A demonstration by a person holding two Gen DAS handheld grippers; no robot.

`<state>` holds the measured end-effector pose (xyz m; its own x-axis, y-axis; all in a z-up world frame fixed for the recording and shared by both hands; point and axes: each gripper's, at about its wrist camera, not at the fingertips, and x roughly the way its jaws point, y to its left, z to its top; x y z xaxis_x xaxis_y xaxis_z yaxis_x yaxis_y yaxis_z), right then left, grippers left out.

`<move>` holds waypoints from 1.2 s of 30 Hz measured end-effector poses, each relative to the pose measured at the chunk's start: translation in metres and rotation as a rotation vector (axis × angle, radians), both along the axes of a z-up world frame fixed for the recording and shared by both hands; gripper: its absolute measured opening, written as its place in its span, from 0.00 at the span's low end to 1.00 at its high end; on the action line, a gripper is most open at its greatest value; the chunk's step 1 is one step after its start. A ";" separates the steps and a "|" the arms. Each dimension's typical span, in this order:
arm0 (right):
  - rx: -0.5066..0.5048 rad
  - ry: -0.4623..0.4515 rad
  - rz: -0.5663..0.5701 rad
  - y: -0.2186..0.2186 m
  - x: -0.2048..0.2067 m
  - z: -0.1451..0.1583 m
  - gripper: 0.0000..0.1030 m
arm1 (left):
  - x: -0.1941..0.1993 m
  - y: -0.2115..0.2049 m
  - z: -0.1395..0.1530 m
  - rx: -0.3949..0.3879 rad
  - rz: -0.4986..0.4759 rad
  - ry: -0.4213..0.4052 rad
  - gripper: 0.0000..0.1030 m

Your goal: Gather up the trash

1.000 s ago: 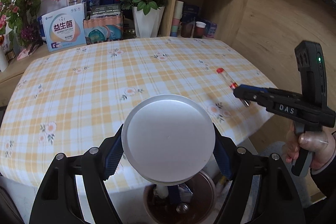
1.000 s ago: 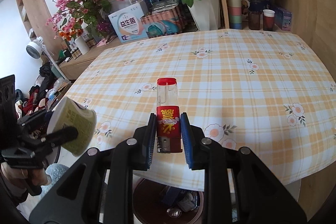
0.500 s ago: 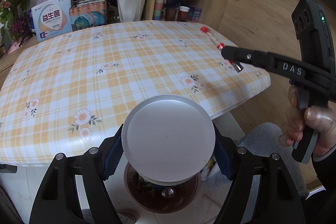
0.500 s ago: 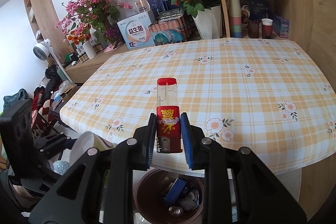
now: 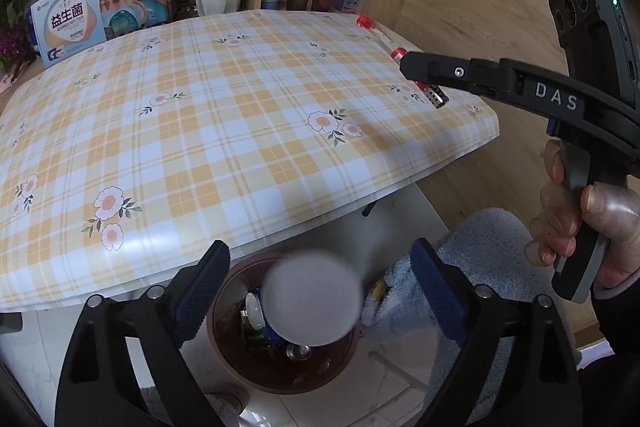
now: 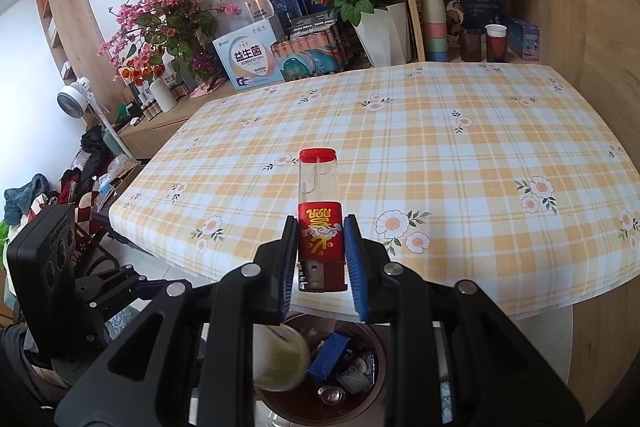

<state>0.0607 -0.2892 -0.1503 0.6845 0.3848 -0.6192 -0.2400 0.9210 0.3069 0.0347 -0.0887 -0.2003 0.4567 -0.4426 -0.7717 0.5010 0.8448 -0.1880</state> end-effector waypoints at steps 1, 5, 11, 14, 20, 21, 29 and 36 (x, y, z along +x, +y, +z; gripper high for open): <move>0.000 0.002 0.001 0.000 0.000 -0.001 0.26 | 0.001 0.001 0.001 -0.003 0.003 -0.002 0.88; -0.007 0.011 0.014 0.005 -0.001 -0.003 0.26 | 0.005 0.017 0.011 -0.013 0.071 -0.032 0.90; -0.040 0.046 0.048 0.018 -0.002 -0.015 0.26 | 0.007 0.054 0.031 -0.023 0.207 -0.104 0.92; -0.065 0.069 0.074 0.026 -0.006 -0.023 0.26 | 0.006 0.071 0.039 -0.015 0.266 -0.141 0.92; -0.105 0.132 0.109 0.039 -0.015 -0.044 0.26 | 0.004 0.094 0.045 -0.005 0.348 -0.182 0.93; -0.109 0.141 0.114 0.040 -0.016 -0.046 0.26 | 0.004 0.096 0.045 -0.005 0.355 -0.183 0.93; -0.137 0.188 0.130 0.050 -0.018 -0.059 0.30 | 0.003 0.104 0.039 -0.006 0.375 -0.172 0.93; -0.146 0.174 0.101 0.047 -0.016 -0.056 0.58 | 0.002 0.105 0.037 -0.004 0.380 -0.173 0.93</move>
